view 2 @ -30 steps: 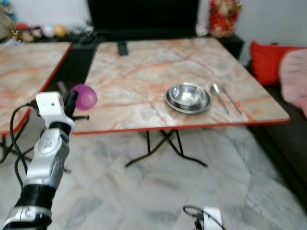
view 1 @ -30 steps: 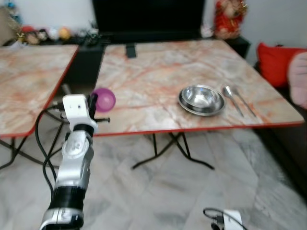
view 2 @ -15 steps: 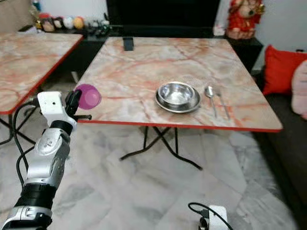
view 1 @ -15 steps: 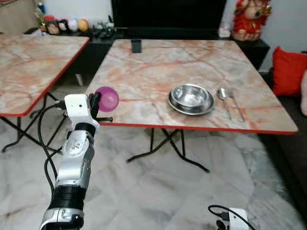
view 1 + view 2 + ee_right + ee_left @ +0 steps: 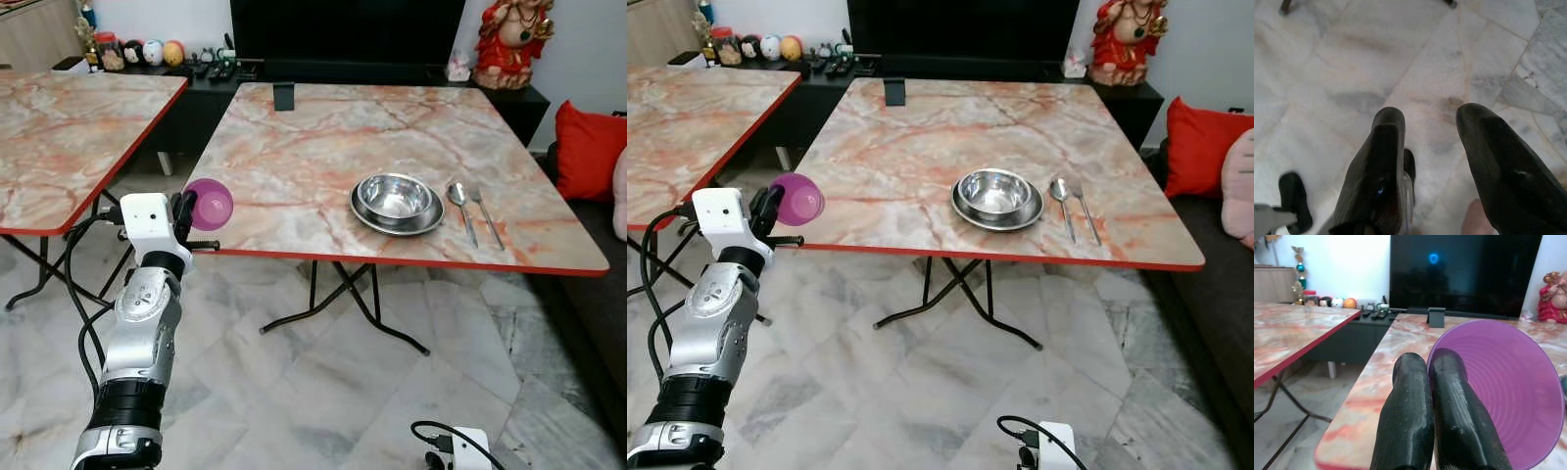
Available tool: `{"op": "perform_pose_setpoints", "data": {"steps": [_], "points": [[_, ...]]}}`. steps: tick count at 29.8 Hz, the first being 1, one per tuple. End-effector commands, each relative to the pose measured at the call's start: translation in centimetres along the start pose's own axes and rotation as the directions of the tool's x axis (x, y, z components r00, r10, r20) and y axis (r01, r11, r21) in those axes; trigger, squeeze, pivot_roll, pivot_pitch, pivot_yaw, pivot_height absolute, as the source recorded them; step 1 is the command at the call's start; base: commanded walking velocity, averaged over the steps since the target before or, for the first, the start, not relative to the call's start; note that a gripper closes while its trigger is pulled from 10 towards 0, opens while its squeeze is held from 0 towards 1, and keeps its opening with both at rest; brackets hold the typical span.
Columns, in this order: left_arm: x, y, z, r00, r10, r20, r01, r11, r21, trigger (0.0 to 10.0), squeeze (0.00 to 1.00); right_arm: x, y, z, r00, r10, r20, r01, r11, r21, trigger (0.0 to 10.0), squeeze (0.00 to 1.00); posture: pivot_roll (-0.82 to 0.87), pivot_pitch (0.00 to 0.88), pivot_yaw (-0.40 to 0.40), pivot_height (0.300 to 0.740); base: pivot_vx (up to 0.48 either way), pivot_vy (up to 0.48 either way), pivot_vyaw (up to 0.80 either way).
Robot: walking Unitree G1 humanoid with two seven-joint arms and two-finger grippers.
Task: Setting the table
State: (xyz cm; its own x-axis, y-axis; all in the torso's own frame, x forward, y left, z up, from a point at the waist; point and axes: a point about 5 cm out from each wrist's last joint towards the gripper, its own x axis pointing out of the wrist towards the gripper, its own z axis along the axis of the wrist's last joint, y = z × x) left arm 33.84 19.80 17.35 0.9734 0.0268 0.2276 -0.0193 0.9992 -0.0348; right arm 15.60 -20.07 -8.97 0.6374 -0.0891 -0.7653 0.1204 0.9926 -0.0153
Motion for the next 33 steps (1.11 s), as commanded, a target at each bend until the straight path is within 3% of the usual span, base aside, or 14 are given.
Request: {"op": "perform_pose_setpoints", "data": {"steps": [1,4,28,33], "points": [[0.24,-0.45,0.26,1.000,-0.020,0.001,0.020,1.000,-0.011,10.0,0.00,-0.06,-0.27,-0.21,1.000,-0.012,-0.013,0.013,1.000,0.014,10.0,0.00,-0.05,0.000,-0.014,0.740,0.341,0.000,-0.62],[0.22,-0.58,0.20,1.000,-0.025,-0.003,0.024,1.000,-0.013,10.0,0.00,-0.09,-0.32,-0.26,1.000,-0.013,-0.011,0.013,1.000,0.015,10.0,0.00,-0.05,0.000,-0.014,0.740,0.344,0.000,-0.62],[0.52,-0.77,0.26,1.000,-0.026,-0.013,0.026,1.000,-0.005,10.0,0.00,-0.08,-0.01,-0.26,1.000,0.006,-0.008,-0.006,1.000,0.003,10.0,0.00,-0.06,0.000,-0.011,0.740,0.355,0.000,0.00],[0.57,-0.91,0.30,0.999,-0.048,-0.019,0.047,0.999,-0.020,10.0,0.00,-0.06,0.11,-0.27,1.000,0.006,-0.010,-0.006,1.000,0.005,10.0,0.00,-0.06,0.000,-0.009,0.740,0.060,0.000,0.00]]}}
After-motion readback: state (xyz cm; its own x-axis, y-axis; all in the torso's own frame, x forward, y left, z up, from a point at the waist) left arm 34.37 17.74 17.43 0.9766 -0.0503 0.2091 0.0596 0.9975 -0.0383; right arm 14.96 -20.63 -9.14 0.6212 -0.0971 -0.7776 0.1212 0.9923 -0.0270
